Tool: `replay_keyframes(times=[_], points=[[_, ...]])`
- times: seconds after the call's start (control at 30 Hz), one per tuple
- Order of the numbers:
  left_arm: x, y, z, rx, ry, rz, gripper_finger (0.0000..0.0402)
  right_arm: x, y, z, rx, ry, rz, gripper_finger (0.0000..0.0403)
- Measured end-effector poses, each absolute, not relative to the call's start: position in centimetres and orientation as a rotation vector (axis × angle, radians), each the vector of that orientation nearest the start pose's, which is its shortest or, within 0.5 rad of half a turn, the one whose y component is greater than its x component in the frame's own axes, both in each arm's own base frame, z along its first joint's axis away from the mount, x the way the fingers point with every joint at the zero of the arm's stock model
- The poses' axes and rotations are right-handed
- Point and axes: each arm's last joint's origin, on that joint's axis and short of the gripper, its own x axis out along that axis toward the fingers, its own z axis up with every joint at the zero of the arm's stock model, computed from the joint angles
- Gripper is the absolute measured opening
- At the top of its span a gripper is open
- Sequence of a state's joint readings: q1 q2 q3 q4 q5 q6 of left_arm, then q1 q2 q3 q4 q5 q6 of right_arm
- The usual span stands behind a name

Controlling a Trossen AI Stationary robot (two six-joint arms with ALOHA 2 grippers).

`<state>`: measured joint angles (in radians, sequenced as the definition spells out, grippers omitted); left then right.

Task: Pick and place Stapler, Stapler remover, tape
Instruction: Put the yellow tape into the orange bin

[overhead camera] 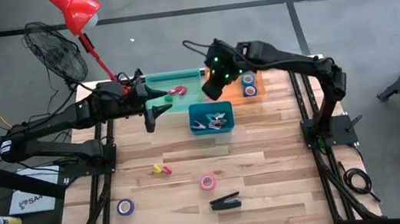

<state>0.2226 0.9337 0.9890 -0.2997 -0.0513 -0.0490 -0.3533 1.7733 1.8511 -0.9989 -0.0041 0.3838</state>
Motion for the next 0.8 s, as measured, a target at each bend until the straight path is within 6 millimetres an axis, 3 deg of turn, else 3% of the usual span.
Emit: replay_keyframes(times=[0.2,0.3,0.6,0.8], points=[[19.2,4.6,36.4,-0.066,0.251,0.312,0.0229,32.9,-16.4,35.4,0.569,0.924,-0.620,0.0030],[19.2,4.6,36.3,-0.069,0.262,0.324,0.0230,32.8,-18.0,34.1,0.585,0.972,-0.638,0.0030],[19.0,4.6,35.9,-0.096,0.311,0.332,0.0230,34.0,-21.7,28.1,0.707,1.148,-0.631,0.0030],[18.9,4.6,35.5,-0.133,0.343,0.339,0.0230,34.1,-22.6,24.3,0.772,1.331,-0.641,0.0030]])
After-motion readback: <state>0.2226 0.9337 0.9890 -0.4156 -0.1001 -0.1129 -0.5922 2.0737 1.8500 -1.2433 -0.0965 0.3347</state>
